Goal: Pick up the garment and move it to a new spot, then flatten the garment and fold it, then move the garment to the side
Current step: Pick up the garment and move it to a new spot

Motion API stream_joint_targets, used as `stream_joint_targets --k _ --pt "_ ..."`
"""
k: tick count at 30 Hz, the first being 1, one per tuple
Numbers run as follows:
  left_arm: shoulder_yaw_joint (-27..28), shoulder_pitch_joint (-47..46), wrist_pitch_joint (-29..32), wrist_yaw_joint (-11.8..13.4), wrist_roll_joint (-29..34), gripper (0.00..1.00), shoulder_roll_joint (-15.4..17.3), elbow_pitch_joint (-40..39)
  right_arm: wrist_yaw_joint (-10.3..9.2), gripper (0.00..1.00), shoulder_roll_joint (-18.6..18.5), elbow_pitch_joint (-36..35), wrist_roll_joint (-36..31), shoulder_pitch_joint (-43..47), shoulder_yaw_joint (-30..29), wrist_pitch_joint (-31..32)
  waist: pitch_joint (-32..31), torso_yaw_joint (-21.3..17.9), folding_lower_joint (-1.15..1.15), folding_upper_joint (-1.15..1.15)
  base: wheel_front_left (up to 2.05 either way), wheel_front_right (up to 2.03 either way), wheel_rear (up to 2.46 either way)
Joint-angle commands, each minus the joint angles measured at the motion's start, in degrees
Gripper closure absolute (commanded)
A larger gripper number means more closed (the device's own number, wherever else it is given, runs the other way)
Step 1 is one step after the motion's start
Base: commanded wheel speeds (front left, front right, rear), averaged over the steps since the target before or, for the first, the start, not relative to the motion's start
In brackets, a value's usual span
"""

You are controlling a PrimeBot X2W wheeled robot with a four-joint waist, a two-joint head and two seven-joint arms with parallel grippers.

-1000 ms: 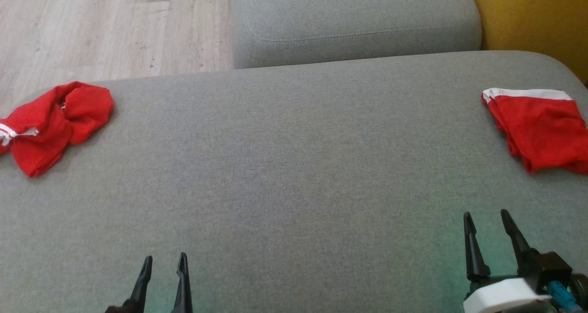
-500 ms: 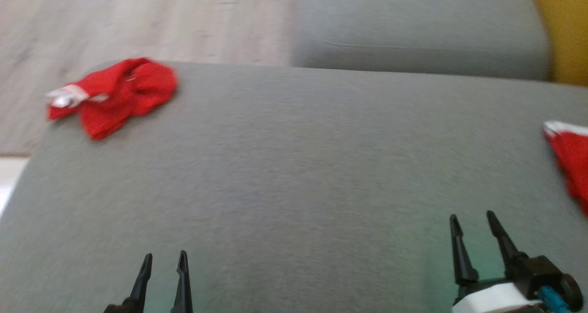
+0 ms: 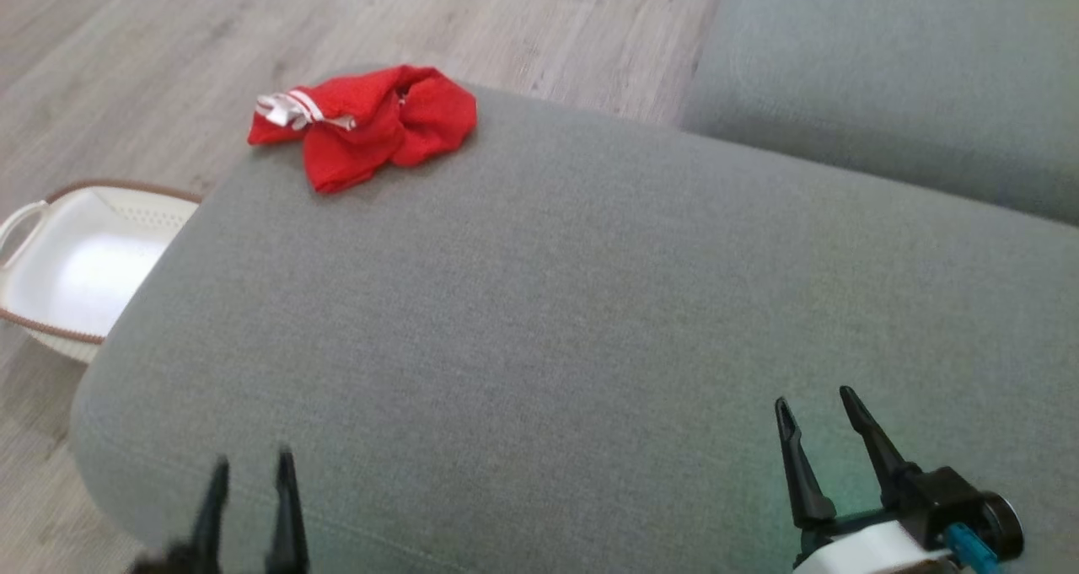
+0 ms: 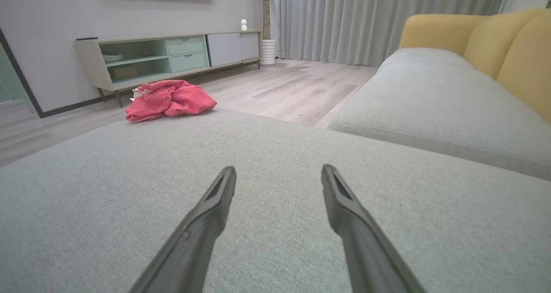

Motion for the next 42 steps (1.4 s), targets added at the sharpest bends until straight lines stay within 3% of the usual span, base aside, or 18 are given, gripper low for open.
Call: stream_joint_targets --k 1,7,9,13,16,22,31,32,33,34,42 --pt "2.28 -7.04 0.8 -0.51 -1.01 0.0 1.42 -2.72 0.41 0.0 -0.5 -1.86 -0.8 -3.21 1.4 -0.78 3.48 -2.05 0.01 0.0 0.0 0.0 0.0" --pt "4.39 -21.14 7.95 -1.57 -4.87 0.0 7.07 -2.5 0.41 0.0 -0.5 -3.73 -4.82 -8.21 1.88 -0.78 13.98 -7.36 0.01 0.0 0.0 0.0 0.0" --pt "4.24 -31.37 13.12 -2.08 -6.03 0.0 11.97 0.72 0.41 0.0 -0.5 -5.0 -6.66 -11.27 1.44 -0.79 20.54 -10.6 0.01 0.0 0.0 0.0 0.0" --pt "5.55 -47.44 19.27 -2.34 -8.77 0.0 17.98 10.71 0.41 0.0 -0.98 -7.12 -8.53 -13.89 0.68 -0.79 29.35 -15.74 0.01 0.0 0.0 0.0 0.0" --pt "5.98 -54.5 21.55 -2.13 -8.51 0.0 21.11 17.64 0.41 0.0 -1.63 -8.61 -8.92 -14.32 0.55 -0.79 32.76 -18.85 0.01 0.0 0.0 0.0 0.0" --pt "7.26 -65.6 21.14 -1.28 -8.15 0.0 26.26 29.7 0.41 0.0 -2.11 -13.59 -9.05 -13.99 -0.94 -0.79 38.68 -23.38 0.01 0.0 0.0 0.0 0.0" --pt "5.02 -74.64 19.36 3.79 -3.66 0.0 30.25 41.96 0.41 0.0 -1.88 -20.28 -8.27 -10.83 -3.62 -0.79 42.7 -25.13 0.01 0.0 0.0 0.0 0.0" --pt "4.79 -75.12 19.37 4.12 -3.38 0.27 30.51 43.05 0.41 0.0 -1.81 -20.56 -8.18 -10.81 -3.71 -0.79 42.69 -25.21 0.01 0.0 0.0 0.0 0.0" --pt "4.54 -75.56 19.32 4.44 -3.09 0.69 30.75 44.03 0.41 0.0 -1.74 -20.74 -8.12 -10.87 -3.7 -0.79 42.6 -25.24 0.01 0.0 0.0 0.0 0.0" --pt "4.32 -75.92 19.53 4.42 -3.0 1.0 30.79 45.04 0.41 0.0 -1.66 -20.8 -8.12 -10.95 -3.64 -0.79 42.34 -25.22 0.01 0.0 0.0 0.0 0.0" --pt "2.34 -79.45 19.9 1.69 -2.78 1.0 30.95 47.82 0.41 0.0 -1.26 -19.24 -7.69 -11.79 -2.75 -0.79 37.25 -24.41 0.01 0.0 0.0 0.0 0.0"
